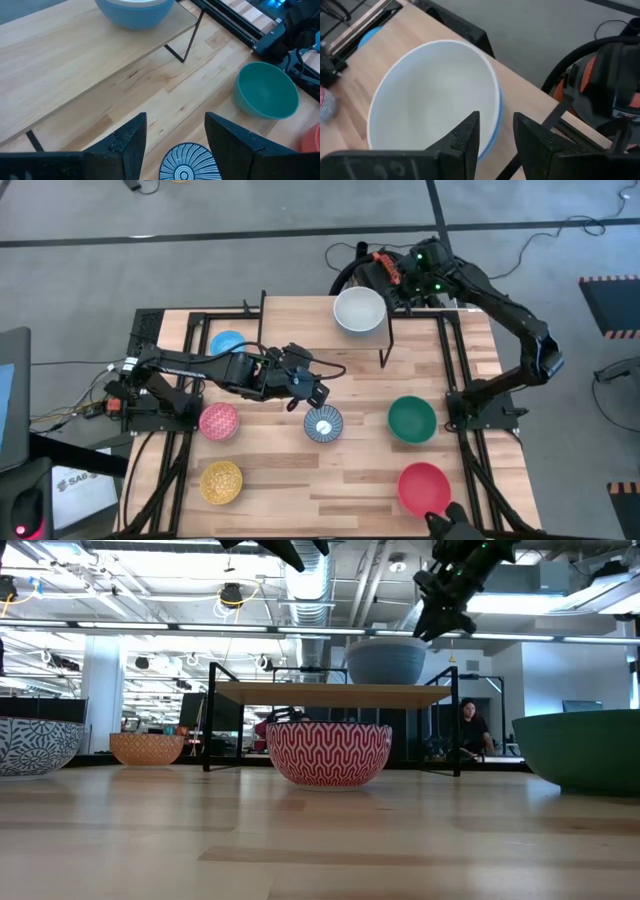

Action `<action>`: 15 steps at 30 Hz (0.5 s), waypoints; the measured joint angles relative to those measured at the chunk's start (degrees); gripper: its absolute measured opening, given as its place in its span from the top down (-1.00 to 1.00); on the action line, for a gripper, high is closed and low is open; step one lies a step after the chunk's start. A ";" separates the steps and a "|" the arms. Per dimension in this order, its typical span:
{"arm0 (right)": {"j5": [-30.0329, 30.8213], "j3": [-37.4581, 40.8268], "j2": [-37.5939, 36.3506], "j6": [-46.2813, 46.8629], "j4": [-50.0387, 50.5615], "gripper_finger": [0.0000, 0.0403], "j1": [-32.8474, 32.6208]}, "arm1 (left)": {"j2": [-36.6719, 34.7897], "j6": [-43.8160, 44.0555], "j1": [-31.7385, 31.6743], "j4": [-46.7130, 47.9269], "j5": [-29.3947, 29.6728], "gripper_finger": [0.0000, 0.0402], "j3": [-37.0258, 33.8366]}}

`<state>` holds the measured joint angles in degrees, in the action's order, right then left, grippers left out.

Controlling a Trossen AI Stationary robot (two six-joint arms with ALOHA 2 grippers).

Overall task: Place and stack bowls onto a shelf
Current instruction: Stack the green bowl on top of the white bowl on the shelf

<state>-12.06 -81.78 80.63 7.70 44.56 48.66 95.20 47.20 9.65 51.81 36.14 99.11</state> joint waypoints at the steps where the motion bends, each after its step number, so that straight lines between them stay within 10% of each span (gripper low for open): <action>1: -0.02 0.01 0.42 0.05 -0.07 0.28 0.07 | 0.00 0.02 0.00 -0.02 0.00 0.08 0.00; 15: -1.35 0.62 -3.13 1.61 0.06 0.34 -1.85 | 0.00 4.42 4.67 7.11 3.01 0.08 0.00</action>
<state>-13.41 -81.16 77.50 9.31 44.62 46.81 95.20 51.62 14.32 58.93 39.15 99.11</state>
